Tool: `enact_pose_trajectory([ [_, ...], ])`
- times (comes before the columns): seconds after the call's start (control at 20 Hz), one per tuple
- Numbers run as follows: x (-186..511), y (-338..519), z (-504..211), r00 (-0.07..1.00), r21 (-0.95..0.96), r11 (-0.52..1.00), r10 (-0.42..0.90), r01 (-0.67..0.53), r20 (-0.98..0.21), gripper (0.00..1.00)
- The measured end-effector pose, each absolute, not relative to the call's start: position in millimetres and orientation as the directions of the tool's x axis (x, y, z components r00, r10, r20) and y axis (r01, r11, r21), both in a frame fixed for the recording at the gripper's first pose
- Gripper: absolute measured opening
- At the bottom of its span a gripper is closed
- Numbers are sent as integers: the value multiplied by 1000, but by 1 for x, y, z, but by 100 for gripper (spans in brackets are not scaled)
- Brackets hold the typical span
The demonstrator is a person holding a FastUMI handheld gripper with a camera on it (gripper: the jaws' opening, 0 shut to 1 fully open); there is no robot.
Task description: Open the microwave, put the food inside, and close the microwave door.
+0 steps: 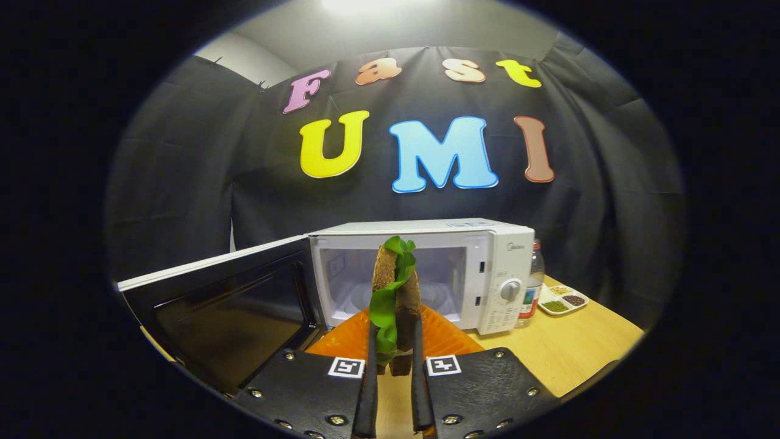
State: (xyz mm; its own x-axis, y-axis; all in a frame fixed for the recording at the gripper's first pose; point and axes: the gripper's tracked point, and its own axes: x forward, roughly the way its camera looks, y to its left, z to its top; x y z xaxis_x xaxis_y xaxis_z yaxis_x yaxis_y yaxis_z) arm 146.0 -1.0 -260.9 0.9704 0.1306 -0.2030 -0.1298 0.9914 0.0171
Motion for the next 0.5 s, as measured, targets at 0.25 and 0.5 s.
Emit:
enact_pose_trajectory([
  [0.25, 206, 21, -294, 952, 51, 990, 143, -134, -272, 23],
  [0.5, 262, 29, -307, 947, 64, 992, 124, -110, -298, 23],
])
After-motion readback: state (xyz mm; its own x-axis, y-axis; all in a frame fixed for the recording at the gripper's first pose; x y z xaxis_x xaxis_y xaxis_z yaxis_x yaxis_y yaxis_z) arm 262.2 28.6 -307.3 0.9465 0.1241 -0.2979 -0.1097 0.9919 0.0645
